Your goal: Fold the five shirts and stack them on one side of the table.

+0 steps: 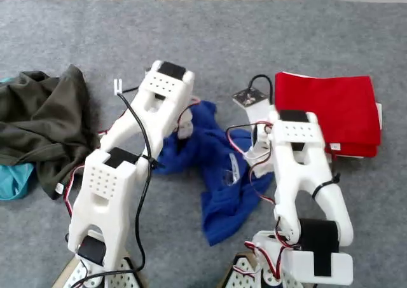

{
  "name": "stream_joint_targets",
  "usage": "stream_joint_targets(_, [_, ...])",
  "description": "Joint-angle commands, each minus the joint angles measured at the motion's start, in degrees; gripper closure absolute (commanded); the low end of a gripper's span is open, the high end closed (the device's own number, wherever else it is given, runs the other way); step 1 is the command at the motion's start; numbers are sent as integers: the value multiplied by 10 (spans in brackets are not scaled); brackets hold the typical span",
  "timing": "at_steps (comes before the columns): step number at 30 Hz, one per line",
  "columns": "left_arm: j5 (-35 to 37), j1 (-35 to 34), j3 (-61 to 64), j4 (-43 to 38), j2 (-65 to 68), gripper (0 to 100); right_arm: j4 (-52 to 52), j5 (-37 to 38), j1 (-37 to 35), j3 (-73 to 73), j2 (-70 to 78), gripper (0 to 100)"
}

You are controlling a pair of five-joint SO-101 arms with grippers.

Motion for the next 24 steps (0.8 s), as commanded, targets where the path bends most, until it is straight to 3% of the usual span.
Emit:
stream_joint_targets(1, [-49,-8,67,5,-6,887,-2,4,33,-63,-5,932])
stream_joint_targets(9, [-90,-94,88,7,-37,891,36,7,56,-166,0,932])
stream_joint_targets(13, [-93,-126,95,7,-133,890,70,7,-17,-177,0,931])
stream_joint_targets(17, [-98,-154,149,5,-246,891,41,-7,-84,-160,25,930])
stream_joint_targets(24, [-137,-284,255,-68,-325,933,13,-71,-119,-213,144,930])
